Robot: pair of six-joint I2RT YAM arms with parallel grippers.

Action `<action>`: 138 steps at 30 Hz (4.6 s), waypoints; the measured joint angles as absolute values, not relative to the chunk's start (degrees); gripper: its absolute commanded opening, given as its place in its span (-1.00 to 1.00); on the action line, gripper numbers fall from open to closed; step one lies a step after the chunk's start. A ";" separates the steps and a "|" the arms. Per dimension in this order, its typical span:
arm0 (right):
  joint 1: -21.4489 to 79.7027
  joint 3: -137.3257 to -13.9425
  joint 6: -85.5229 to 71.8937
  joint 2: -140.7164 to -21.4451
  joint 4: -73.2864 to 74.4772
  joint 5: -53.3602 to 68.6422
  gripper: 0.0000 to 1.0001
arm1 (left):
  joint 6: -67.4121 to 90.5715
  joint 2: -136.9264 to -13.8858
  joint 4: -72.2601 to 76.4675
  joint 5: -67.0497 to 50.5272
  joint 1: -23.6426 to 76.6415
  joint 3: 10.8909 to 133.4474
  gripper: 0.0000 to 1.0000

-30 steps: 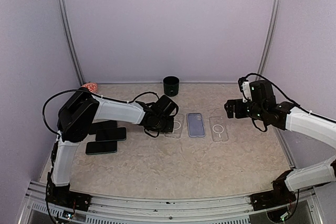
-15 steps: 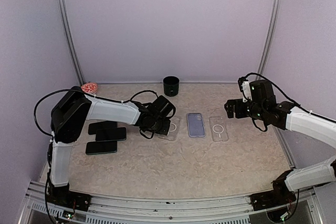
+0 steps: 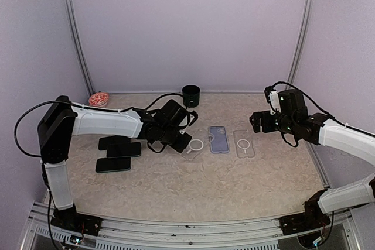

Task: Put the phone into the phone case
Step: Pick up the phone case from the center of the board, then place the phone case at the center of the board, then adjust the phone at the center of the board.

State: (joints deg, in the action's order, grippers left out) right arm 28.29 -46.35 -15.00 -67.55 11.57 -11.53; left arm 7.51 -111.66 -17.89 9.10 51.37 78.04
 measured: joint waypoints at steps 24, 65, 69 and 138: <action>28.29 -46.35 -14.48 -67.55 11.57 -10.74 0.99 | -24.45 -106.21 -13.58 -10.83 56.88 73.89 -1.00; 28.29 -46.33 -14.35 -65.89 11.75 -10.33 0.99 | -35.57 -116.75 -14.06 -7.46 57.89 80.79 -0.16; 28.29 -46.33 -13.93 -65.89 11.70 -7.81 0.99 | -33.15 -114.65 -10.87 -5.28 57.47 78.02 0.05; 50.85 -106.13 -37.91 -130.02 9.78 25.65 0.98 | 40.75 -70.81 -16.49 17.78 16.93 39.27 0.98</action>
